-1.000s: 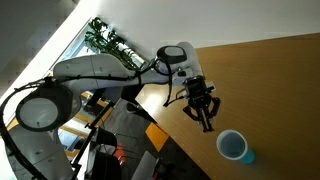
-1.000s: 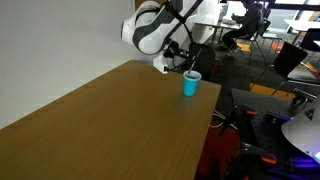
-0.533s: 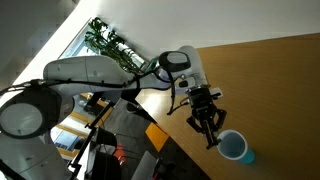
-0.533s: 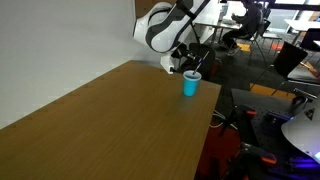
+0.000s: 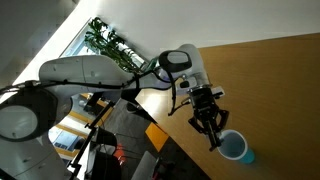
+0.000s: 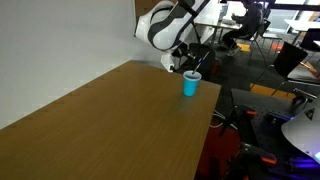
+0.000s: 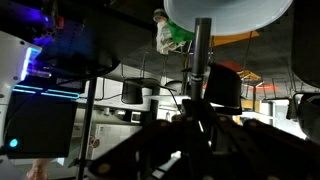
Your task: Put the pen in the cup
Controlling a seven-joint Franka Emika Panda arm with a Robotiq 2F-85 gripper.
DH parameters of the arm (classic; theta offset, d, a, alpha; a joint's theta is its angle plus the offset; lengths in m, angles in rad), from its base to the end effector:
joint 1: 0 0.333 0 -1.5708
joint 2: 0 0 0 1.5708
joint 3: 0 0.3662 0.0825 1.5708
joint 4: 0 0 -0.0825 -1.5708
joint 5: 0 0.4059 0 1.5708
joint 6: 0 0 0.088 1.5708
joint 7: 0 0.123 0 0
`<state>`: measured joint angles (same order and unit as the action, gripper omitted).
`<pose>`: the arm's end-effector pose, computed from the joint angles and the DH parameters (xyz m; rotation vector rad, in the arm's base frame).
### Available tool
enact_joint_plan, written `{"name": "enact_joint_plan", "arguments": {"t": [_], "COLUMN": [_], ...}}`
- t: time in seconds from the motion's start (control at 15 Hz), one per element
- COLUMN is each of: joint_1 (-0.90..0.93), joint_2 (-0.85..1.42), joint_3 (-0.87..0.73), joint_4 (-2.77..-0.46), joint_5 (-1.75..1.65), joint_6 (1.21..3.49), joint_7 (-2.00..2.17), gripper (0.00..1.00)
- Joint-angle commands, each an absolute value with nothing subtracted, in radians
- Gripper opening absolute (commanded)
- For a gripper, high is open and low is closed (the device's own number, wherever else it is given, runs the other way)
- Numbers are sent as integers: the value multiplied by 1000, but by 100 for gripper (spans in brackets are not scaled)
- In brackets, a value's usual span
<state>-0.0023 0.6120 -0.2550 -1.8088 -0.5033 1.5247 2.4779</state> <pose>0.5509 -0.1993 0.2188 0.6169 -1.9819 0.2117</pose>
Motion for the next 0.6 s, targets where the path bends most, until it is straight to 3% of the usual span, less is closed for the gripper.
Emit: {"name": "enact_joint_plan", "arguments": {"t": [0.0,0.53], "joint_1": [-19,-26], "joint_2": [611,658], "joint_3": [-235,-236], "joint_4": [-1809,-1787], "joint_5": [-503,-498], "joint_6": [1538,1528], "joint_7": [2470,2463], "gripper": [3,3]}}
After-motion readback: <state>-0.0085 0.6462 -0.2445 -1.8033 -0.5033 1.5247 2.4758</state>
